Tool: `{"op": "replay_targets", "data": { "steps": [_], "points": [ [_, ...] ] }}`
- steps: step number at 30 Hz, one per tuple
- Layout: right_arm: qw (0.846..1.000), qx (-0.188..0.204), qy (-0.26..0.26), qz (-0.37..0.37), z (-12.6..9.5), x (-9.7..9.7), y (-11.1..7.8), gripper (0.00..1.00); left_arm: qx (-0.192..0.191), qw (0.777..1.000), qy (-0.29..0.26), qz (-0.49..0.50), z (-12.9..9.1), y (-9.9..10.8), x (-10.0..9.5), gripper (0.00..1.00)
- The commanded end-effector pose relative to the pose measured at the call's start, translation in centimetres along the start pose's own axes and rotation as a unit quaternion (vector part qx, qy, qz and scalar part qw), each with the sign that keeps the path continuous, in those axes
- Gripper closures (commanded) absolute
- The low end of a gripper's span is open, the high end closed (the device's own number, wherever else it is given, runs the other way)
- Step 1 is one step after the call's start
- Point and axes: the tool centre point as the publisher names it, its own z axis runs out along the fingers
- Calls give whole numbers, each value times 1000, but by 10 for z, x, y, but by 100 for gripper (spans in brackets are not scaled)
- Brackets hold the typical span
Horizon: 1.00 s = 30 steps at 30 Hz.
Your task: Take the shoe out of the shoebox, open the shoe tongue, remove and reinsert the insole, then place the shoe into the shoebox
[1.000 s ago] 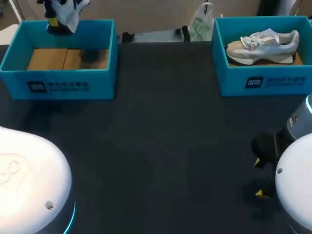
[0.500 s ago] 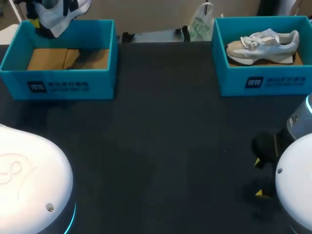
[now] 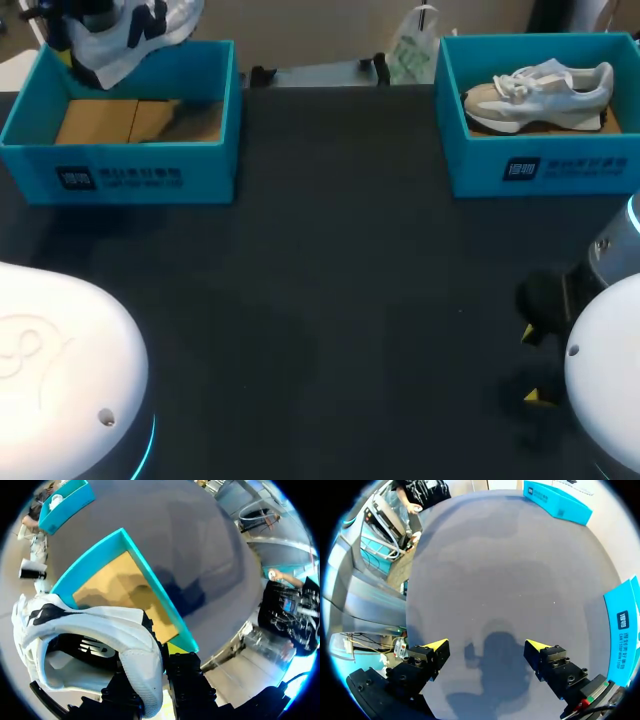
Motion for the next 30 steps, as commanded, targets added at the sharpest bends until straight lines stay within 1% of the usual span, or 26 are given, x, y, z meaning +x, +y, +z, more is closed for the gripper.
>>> {"op": "replay_targets", "data": {
  "steps": [1,2,3,4,5,6,7,8,19,21,23,24,25,30],
  "points": [
    [1000,-1,-1,0,-2,2,-1,0,-4,998,-8,57,-3,21,0,100],
    [1000,-1,-1,0,-2,2,-1,0,-1,997,-12,81,-3,26,0,100],
    [1000,-1,-1,0,-2,2,-1,0,-6,996,-10,89,-4,33,0,100],
    [1000,-1,-1,0,-2,2,-1,0,-1,993,-11,117,-4,38,0,100],
    [1000,-1,-1,0,-2,2,-1,0,-27,991,-8,131,-3,44,0,100],
    [1000,-1,-1,0,-2,2,-1,0,-67,988,-9,138,-4,47,4,100],
    [1000,-1,-1,0,-2,2,-1,0,-89,985,-6,144,-2,53,4,100],
    [1000,-1,-1,0,-2,2,-1,0,-120,985,5,122,-1,60,3,100],
    [1000,-1,-1,0,-2,2,-1,0,-120,985,5,122,-1,60,3,100],
    [1000,-1,-1,0,-2,2,-1,0,-105,982,2,154,1,64,-2,100],
    [1000,-1,-1,0,-2,2,-1,0,-103,980,-2,171,2,68,-4,100],
    [1000,-1,-1,0,-2,2,-1,0,-95,977,-6,189,3,72,-5,100],
    [1000,-1,-1,0,-2,2,-1,0,-96,977,-2,189,4,75,-6,100],
    [1000,-1,-1,0,-2,2,-1,0,-70,969,-6,236,8,83,-6,100]
  ]
}}
